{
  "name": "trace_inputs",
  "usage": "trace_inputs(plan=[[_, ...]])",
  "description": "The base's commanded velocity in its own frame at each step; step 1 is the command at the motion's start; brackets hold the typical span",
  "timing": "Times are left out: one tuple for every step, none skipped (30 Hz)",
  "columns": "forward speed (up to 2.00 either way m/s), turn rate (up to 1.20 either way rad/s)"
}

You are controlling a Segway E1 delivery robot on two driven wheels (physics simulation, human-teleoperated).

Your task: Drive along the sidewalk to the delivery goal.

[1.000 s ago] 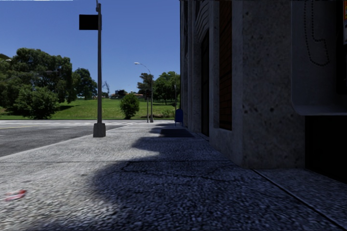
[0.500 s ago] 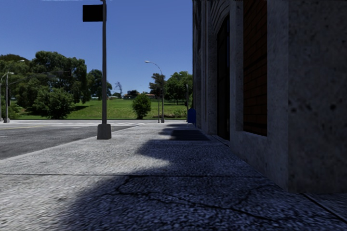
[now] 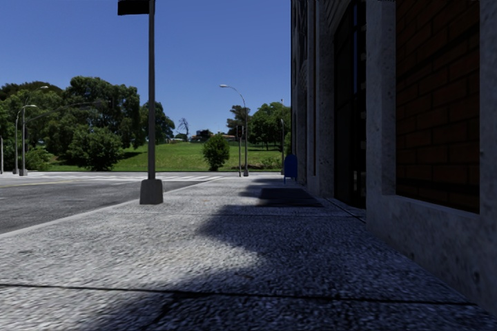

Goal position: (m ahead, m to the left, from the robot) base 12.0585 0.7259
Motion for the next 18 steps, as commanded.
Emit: trace_inputs(plan=[[1.73,0.0],[1.73,0.0],[1.77,0.0],[1.79,0.0],[1.8,0.0],[1.8,0.0],[1.8,0.0],[1.8,0.0],[1.8,0.0],[1.8,0.0],[1.8,0.0],[1.8,0.0],[1.8,0.0],[1.8,0.0],[1.8,0.0],[1.8,0.0],[1.8,0.0],[1.8,0.0]])
